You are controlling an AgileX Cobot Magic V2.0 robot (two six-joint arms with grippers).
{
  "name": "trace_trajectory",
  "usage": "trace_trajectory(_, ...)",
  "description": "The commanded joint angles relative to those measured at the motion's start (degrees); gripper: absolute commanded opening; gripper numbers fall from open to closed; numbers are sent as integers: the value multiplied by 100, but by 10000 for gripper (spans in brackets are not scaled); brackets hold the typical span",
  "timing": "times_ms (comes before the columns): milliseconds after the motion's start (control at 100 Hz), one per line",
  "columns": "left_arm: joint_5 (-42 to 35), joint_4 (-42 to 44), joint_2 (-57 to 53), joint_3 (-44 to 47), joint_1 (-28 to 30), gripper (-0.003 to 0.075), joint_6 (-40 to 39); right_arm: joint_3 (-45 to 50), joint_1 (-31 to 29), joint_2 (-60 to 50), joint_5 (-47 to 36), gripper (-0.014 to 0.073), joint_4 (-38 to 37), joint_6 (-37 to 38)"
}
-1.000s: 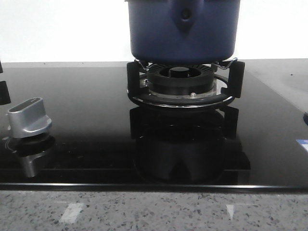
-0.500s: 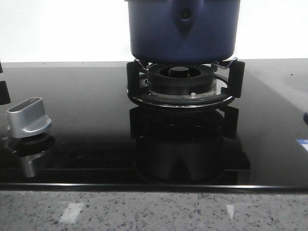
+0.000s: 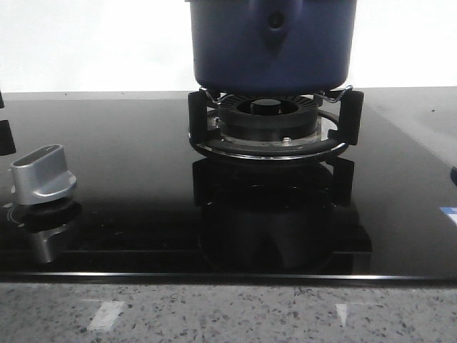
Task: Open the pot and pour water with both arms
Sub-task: 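Grasp the purple lid knob with the left gripper and lift the lid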
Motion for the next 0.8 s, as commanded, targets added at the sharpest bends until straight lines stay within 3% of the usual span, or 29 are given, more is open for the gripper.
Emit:
trace_trajectory(0,-49,-342,142,-420,-115,405,48,-192,9,106,-462,330,62,-83)
trace_trajectory(390,-97,-331,936,-1121,-110,538,48,-192,9,106,-441,330,62,-83)
trace_trajectory(790,-258,-180,1403,-1559,-448,541,48,-192,9,106,-356,330,62,-83)
